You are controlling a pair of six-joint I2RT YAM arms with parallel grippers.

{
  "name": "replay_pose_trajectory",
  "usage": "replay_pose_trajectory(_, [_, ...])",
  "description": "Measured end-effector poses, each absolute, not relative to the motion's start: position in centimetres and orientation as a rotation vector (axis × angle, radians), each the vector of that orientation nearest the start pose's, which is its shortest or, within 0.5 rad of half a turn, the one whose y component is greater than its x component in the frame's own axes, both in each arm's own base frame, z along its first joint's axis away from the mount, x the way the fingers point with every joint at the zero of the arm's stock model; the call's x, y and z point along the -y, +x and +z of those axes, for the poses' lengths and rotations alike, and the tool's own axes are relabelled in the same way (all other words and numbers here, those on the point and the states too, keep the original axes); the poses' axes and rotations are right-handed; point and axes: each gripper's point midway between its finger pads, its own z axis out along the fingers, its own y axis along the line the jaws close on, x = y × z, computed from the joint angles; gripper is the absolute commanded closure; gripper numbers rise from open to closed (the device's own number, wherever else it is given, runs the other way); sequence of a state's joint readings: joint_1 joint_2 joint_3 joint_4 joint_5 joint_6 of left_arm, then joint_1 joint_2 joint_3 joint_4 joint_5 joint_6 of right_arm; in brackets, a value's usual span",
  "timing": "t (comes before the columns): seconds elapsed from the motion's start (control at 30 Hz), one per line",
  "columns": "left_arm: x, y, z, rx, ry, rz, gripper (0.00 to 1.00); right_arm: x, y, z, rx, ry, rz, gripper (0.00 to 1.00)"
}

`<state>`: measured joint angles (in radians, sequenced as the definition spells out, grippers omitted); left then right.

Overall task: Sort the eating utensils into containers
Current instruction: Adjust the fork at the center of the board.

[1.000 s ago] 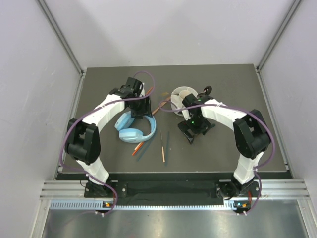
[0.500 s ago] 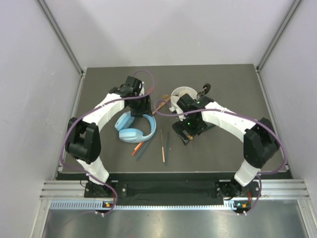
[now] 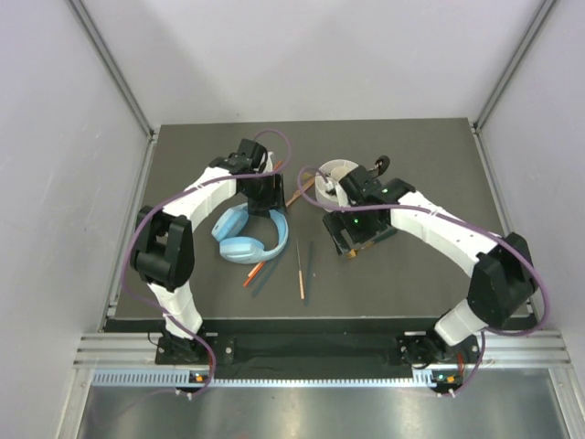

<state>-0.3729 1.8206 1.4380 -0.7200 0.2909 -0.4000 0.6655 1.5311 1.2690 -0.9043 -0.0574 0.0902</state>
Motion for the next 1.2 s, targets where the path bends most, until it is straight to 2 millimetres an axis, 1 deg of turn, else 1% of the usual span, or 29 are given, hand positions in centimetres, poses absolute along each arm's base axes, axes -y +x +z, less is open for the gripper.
replay_pose_trajectory(0.1, [21.0, 35.6, 10.3, -2.752, 0.06, -0.618, 0.39, -20.7, 22.6, 10.3, -2.748, -0.828, 0.318, 0.12])
replay_pose_trajectory(0.17, [20.8, 35.3, 10.0, -2.762, 0.057, -0.613, 0.39, -20.8, 21.5, 9.3, -2.791, -0.847, 0.346, 0.12])
replay_pose_trajectory(0.3, [20.5, 34.9, 9.3, -2.783, 0.048, -0.596, 0.39, -21.7, 20.3, 8.8, -2.818, -0.882, 0.422, 0.12])
replay_pose_trajectory(0.43, [20.4, 34.9, 9.3, -2.783, 0.039, -0.583, 0.39, -22.5, 19.5, 8.0, -2.844, -0.927, 0.484, 0.12])
replay_pose_trajectory(0.57, [20.0, 34.9, 9.0, -2.783, 0.014, -0.552, 0.39, -23.2, 19.1, 6.7, -2.841, -0.974, 0.533, 0.12])
replay_pose_trajectory(0.67, [19.2, 34.5, 8.9, -2.782, -0.012, -0.518, 0.39, -23.5, 19.0, 5.5, -2.842, -1.004, 0.555, 0.11])
replay_pose_trajectory(0.77, [18.3, 34.5, 9.5, -2.765, -0.049, -0.505, 0.39, -23.7, 19.1, 4.4, -2.846, -1.028, 0.562, 0.11])
replay_pose_trajectory(0.83, [17.6, 34.8, 10.0, -2.744, -0.08, -0.496, 0.39, -24.0, 19.3, 3.9, -2.84, -1.039, 0.568, 0.11])
replay_pose_trajectory(1.0, [16.2, 35.6, 10.7, -2.718, -0.14, -0.475, 0.39, -24.5, 19.9, 3.0, -2.819, -1.064, 0.58, 0.11])
replay_pose_trajectory(1.2, [15.6, 35.8, 10.6, -2.714, -0.164, -0.463, 0.39, -25.0, 20.6, 3.0, -2.79, -1.1, 0.579, 0.1])
